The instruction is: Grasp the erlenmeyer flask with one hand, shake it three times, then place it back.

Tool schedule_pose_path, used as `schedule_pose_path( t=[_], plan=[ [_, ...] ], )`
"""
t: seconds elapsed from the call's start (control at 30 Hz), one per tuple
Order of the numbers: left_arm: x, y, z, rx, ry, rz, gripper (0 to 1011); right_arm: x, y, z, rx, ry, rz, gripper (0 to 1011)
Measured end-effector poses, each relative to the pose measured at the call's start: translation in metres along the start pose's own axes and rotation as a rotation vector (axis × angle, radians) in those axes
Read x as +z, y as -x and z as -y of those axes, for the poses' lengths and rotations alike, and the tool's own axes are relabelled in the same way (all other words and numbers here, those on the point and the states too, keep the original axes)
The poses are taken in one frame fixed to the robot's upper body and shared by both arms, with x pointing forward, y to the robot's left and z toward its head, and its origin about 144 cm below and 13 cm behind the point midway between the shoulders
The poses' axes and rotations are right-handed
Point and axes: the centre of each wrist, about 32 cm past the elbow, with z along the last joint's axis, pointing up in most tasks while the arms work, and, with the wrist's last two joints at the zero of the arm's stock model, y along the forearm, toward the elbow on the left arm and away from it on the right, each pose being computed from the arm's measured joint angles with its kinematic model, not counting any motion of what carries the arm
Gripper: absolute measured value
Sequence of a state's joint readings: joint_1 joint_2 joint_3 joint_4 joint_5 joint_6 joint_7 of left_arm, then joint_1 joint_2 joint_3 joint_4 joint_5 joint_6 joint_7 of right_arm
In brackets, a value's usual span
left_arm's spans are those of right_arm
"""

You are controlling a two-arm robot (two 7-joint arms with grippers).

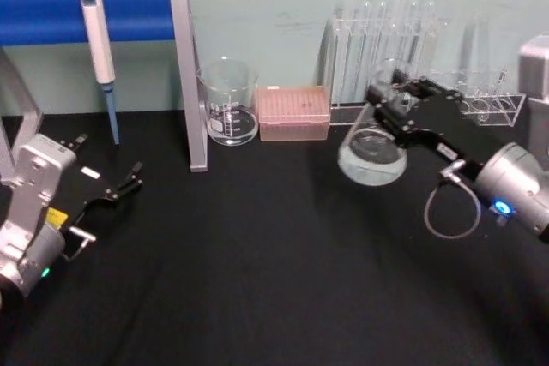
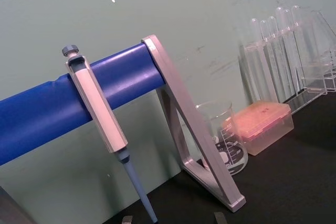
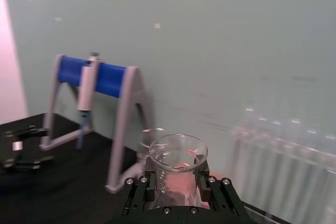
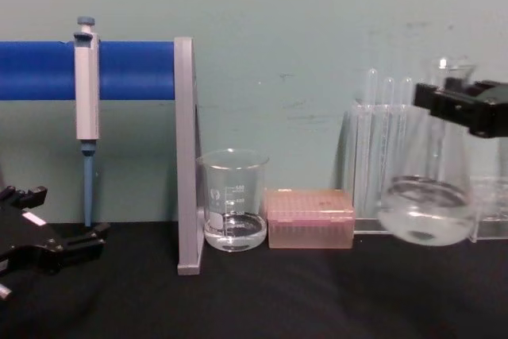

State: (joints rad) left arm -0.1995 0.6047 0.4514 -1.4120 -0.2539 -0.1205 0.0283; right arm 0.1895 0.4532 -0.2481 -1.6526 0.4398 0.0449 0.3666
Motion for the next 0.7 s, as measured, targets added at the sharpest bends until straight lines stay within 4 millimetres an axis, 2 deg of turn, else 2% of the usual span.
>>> schedule_pose_path(
  t=[0.33,0.7],
  plan=[
    [0.0,0.0,0.0,0.0,0.0,0.0,1001,0.0,0.014,-0.021,0.194,-0.01,-0.013,466],
    [0.0,0.0,0.0,0.0,0.0,0.0,1001,-0.002,0.014,-0.027,0.287,-0.009,-0.023,466]
  ],
)
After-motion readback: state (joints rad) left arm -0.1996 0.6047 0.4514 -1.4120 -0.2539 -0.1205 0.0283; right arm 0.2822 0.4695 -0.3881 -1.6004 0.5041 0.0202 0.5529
